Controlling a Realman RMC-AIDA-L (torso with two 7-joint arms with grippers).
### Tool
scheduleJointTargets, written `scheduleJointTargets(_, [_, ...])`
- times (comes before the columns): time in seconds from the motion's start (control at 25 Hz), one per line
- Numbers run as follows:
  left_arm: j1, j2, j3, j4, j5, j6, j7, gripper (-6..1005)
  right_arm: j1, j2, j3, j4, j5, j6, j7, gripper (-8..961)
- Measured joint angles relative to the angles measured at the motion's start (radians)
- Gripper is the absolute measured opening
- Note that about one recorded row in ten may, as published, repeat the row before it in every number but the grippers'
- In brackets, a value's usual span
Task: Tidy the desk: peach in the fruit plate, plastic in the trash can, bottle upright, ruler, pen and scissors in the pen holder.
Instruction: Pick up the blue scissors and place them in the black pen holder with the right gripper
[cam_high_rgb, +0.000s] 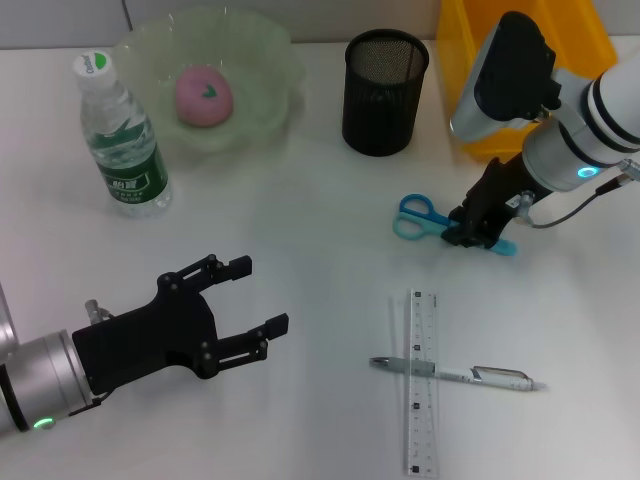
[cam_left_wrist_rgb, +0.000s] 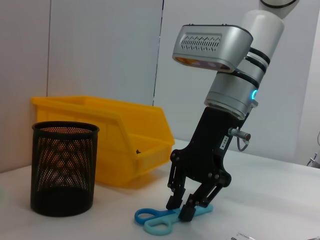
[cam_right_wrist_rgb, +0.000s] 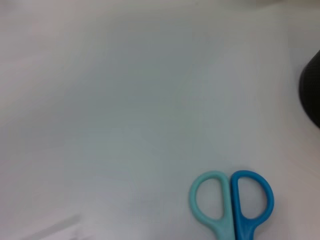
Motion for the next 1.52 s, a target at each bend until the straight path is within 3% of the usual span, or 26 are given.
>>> scheduleJointTargets(0.52, [0.0, 0.001, -0.001, 0.004, -0.013, 0.018, 0.0, 832, -0.055, 0.0, 0.042, -0.172, 0.072, -0.11, 0.008, 215])
scheduleJointTargets(0.92, [0.003, 0.002, -0.001, 0.001, -0.028, 0.046, 0.0, 830, -0.201, -0.001, 0.073, -0.292, 0.281, -0.137, -0.08, 216])
scheduleJointTargets(1.24, [0.002, 0.0, -0.001, 0.0, -0.037, 0.063, 0.002, 832, -0.343, 0.0, 0.128, -0.21, 0.647, -0.127, -0.397, 215])
scheduleJointTargets(1.52, [0.002, 0.0, -0.001, 0.0, -0.065, 0.077, 0.001, 830, -0.374, -0.002, 0.182, -0.041, 0.863, -0.137, -0.656, 216])
